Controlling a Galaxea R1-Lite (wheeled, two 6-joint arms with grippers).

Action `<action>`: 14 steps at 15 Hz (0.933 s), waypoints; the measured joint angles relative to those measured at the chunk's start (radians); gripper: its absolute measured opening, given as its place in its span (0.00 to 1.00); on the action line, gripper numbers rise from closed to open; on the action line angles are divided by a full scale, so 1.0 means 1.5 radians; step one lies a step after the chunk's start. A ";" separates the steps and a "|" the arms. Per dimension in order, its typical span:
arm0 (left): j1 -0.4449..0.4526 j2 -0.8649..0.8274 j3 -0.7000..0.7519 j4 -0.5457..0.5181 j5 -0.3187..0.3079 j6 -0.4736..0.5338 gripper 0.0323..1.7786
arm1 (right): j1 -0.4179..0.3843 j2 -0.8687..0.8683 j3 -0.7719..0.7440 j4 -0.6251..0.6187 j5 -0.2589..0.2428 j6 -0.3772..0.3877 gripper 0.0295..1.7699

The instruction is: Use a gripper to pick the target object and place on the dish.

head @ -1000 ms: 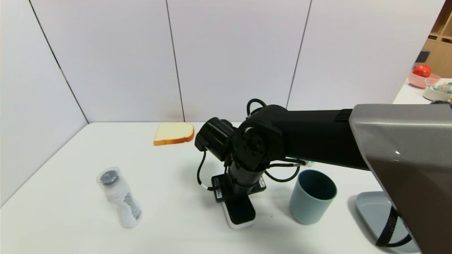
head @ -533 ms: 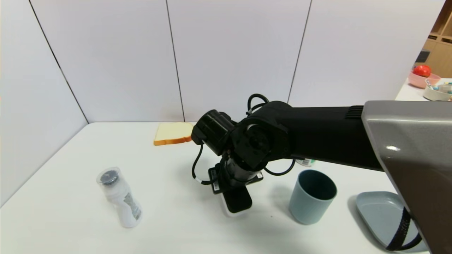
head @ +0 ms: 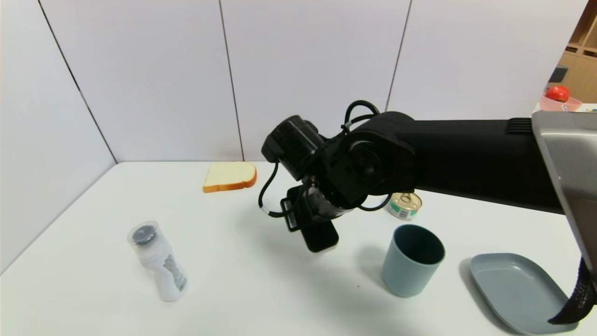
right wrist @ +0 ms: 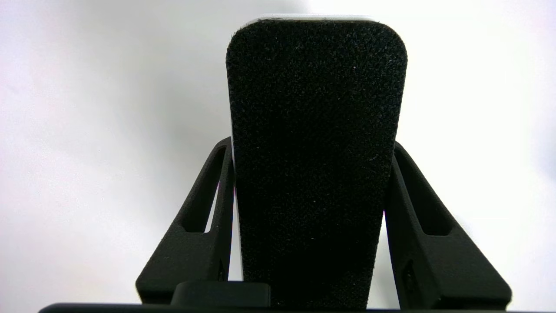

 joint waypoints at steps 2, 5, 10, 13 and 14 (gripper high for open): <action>0.000 0.000 0.000 0.000 0.000 0.000 0.95 | -0.010 -0.013 0.000 -0.053 -0.017 -0.034 0.53; 0.000 0.000 0.000 0.000 0.000 0.000 0.95 | -0.033 -0.033 0.000 -0.101 -0.026 -0.071 0.53; 0.000 0.000 0.000 0.000 0.000 0.000 0.95 | -0.081 -0.059 0.000 -0.155 -0.027 -0.128 0.53; 0.000 0.000 0.000 0.000 0.000 0.000 0.95 | -0.123 -0.081 0.000 -0.234 -0.026 -0.206 0.53; 0.000 0.000 0.000 0.000 0.000 0.000 0.95 | -0.139 -0.090 0.000 -0.262 -0.025 -0.234 0.53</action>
